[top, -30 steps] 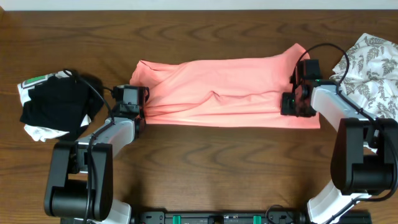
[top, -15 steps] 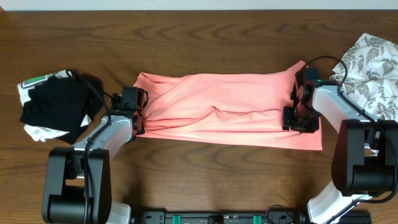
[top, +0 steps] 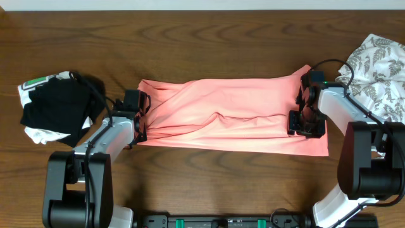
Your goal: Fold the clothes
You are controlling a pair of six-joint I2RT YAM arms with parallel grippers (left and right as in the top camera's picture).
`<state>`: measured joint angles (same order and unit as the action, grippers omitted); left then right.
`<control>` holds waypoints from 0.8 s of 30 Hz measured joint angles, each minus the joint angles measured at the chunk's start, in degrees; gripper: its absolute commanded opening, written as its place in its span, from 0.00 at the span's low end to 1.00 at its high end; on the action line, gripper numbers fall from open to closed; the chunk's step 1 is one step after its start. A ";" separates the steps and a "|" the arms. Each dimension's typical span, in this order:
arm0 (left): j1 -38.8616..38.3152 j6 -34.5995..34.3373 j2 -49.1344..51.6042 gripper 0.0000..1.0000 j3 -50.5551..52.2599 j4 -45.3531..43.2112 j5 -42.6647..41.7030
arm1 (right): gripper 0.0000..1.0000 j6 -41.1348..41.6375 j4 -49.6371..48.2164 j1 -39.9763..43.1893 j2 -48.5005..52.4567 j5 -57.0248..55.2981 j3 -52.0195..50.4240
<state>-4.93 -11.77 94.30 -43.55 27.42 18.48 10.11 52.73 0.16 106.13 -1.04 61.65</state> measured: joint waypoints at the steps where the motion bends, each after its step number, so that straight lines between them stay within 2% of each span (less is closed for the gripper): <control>1: 0.00 0.00 0.00 0.16 0.00 -0.02 0.00 | 0.52 0.00 0.00 0.00 0.00 0.00 0.00; 3: 0.07 0.15 -0.07 0.31 0.00 -0.02 0.59 | 0.52 0.00 -0.04 0.00 0.00 0.00 0.00; 5: 0.42 0.07 -0.42 0.38 0.09 -0.02 1.44 | 0.52 0.00 -0.11 0.00 0.00 0.00 0.00; 17: 0.76 0.00 -1.33 0.41 0.17 -0.31 1.46 | 0.50 -0.02 -1.05 0.00 -0.04 0.22 -0.22; 24: 0.63 0.00 -5.79 0.49 0.79 -0.42 -3.89 | 0.51 -0.02 -0.70 0.00 -0.04 0.09 0.26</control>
<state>-4.29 -11.77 88.51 -42.76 27.00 14.59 10.09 52.03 0.16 106.08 -0.95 61.91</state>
